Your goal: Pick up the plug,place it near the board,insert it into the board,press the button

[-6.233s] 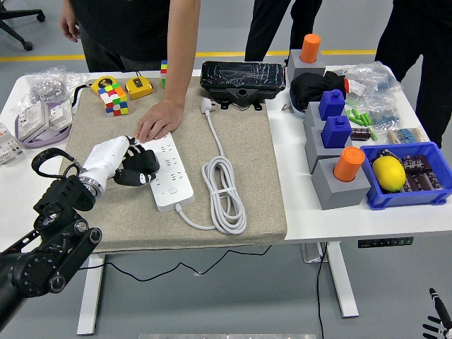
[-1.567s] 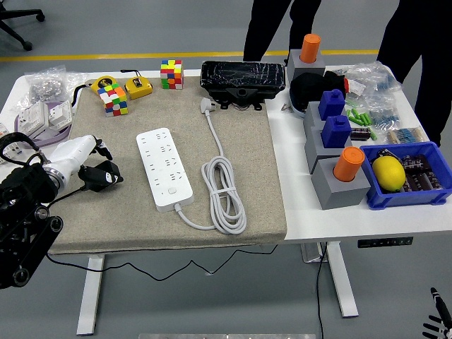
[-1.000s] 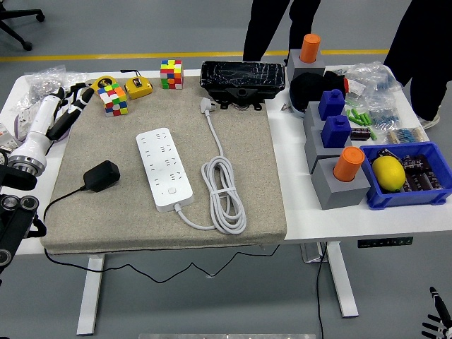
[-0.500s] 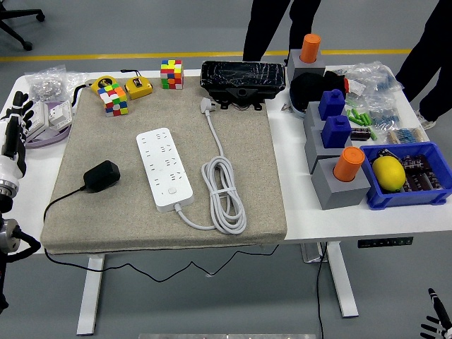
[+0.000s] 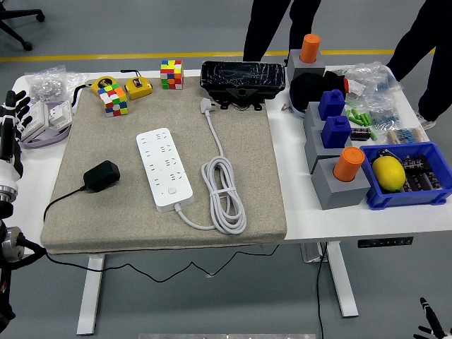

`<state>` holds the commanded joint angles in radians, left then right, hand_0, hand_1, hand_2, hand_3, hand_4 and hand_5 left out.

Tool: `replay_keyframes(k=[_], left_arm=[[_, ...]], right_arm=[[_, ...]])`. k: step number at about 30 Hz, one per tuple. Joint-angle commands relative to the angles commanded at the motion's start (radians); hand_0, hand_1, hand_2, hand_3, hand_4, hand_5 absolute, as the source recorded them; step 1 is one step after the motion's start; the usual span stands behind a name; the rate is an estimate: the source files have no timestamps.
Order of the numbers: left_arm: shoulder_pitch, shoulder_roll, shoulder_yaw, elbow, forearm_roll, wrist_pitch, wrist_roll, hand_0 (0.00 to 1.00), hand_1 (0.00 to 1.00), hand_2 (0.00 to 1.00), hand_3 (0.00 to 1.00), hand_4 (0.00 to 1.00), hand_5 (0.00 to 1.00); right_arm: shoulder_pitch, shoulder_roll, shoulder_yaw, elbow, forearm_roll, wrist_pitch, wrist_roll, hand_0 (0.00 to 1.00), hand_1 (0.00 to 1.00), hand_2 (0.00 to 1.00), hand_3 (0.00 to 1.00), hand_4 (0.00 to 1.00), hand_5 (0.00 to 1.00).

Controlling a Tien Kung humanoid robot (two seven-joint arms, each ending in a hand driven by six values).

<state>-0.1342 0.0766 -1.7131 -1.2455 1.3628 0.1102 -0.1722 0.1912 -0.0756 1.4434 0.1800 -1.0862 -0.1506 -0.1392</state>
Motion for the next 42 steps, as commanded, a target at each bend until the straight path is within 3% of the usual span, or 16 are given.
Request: replay_keyframes(k=[1, 6, 7, 13, 14, 18, 19, 24, 25, 30, 31, 37, 38, 42], left_arm=[[0.004, -0.003, -0.001, -0.004, 0.01, 0.0, 0.003, 0.845, 0.883, 0.848, 0.827, 0.998, 0.914], [0.035, -0.014, -0.017, -0.025, 0.061, 0.002, 0.018, 0.845, 0.883, 0.848, 0.827, 0.998, 0.914], [0.039, -0.015, -0.021, -0.029, 0.07, 0.003, 0.02, 0.819, 0.859, 0.833, 0.819, 0.998, 0.787], [0.054, -0.024, -0.041, -0.048, 0.103, 0.005, 0.033, 0.819, 0.859, 0.833, 0.819, 0.998, 0.787], [0.054, -0.026, -0.045, -0.053, 0.108, 0.007, 0.035, 0.801, 0.822, 0.792, 0.801, 0.998, 0.72], [0.054, -0.028, -0.054, -0.063, 0.123, 0.016, 0.044, 0.801, 0.822, 0.792, 0.801, 0.998, 0.72], [0.055, -0.029, -0.056, -0.068, 0.125, 0.02, 0.045, 0.749, 0.757, 0.736, 0.759, 0.998, 0.677], [0.057, -0.032, -0.066, -0.081, 0.134, 0.029, 0.05, 0.749, 0.757, 0.736, 0.759, 0.998, 0.677], [0.057, -0.033, -0.069, -0.081, 0.137, 0.03, 0.052, 0.739, 0.75, 0.73, 0.752, 0.998, 0.663], [0.057, -0.037, -0.087, -0.08, 0.145, 0.027, 0.055, 0.739, 0.75, 0.73, 0.752, 0.998, 0.663], [0.057, -0.037, -0.088, -0.079, 0.145, 0.027, 0.055, 0.735, 0.74, 0.721, 0.745, 0.998, 0.636], [0.066, -0.049, -0.104, -0.077, 0.153, 0.024, 0.061, 0.735, 0.74, 0.721, 0.745, 0.998, 0.636], [0.069, -0.051, -0.104, -0.078, 0.156, 0.024, 0.062, 0.732, 0.728, 0.713, 0.743, 0.998, 0.633], [0.071, -0.056, -0.106, -0.079, 0.158, 0.023, 0.066, 0.732, 0.728, 0.713, 0.743, 0.998, 0.633]], right_arm=[[-0.003, 0.002, -0.001, 0.0, 0.001, 0.0, 0.001, 0.797, 0.737, 0.734, 0.799, 0.998, 0.998], [-0.026, 0.02, -0.018, 0.0, 0.016, 0.005, 0.012, 0.797, 0.737, 0.734, 0.799, 0.998, 0.998], [-0.029, 0.023, -0.022, 0.0, 0.017, 0.006, 0.011, 0.797, 0.737, 0.735, 0.799, 0.998, 0.998], [-0.037, 0.029, -0.045, 0.0, 0.017, 0.014, 0.002, 0.797, 0.737, 0.735, 0.799, 0.998, 0.998], [-0.035, 0.029, -0.049, 0.0, 0.016, 0.014, 0.0, 0.797, 0.737, 0.736, 0.798, 0.998, 0.998], [-0.028, 0.028, -0.068, 0.0, 0.009, 0.006, -0.003, 0.797, 0.737, 0.736, 0.798, 0.998, 0.998], [-0.025, 0.027, -0.081, 0.0, 0.01, -0.002, -0.002, 0.797, 0.735, 0.704, 0.602, 0.998, 0.815], [-0.012, 0.027, -0.143, 0.0, -0.004, -0.068, 0.006, 0.797, 0.735, 0.704, 0.602, 0.998, 0.815], [-0.012, 0.027, -0.164, 0.0, 0.0, -0.096, 0.016, 0.762, 0.662, 0.543, 0.491, 0.732, 0.488], [-0.013, 0.022, -0.194, 0.0, -0.032, -0.226, 0.018, 0.762, 0.662, 0.543, 0.491, 0.732, 0.488], [-0.013, 0.021, -0.192, 0.0, -0.036, -0.232, 0.016, 0.708, 0.567, 0.48, 0.424, 0.68, 0.288], [-0.011, 0.02, -0.209, 0.0, -0.12, -0.264, -0.026, 0.708, 0.567, 0.48, 0.424, 0.68, 0.288], [-0.011, 0.021, -0.225, 0.0, -0.122, -0.273, -0.028, 0.68, 0.563, 0.497, 0.462, 0.763, 0.028], [-0.008, 0.023, -0.26, 0.0, -0.1, -0.276, -0.024, 0.68, 0.563, 0.497, 0.462, 0.763, 0.028]])
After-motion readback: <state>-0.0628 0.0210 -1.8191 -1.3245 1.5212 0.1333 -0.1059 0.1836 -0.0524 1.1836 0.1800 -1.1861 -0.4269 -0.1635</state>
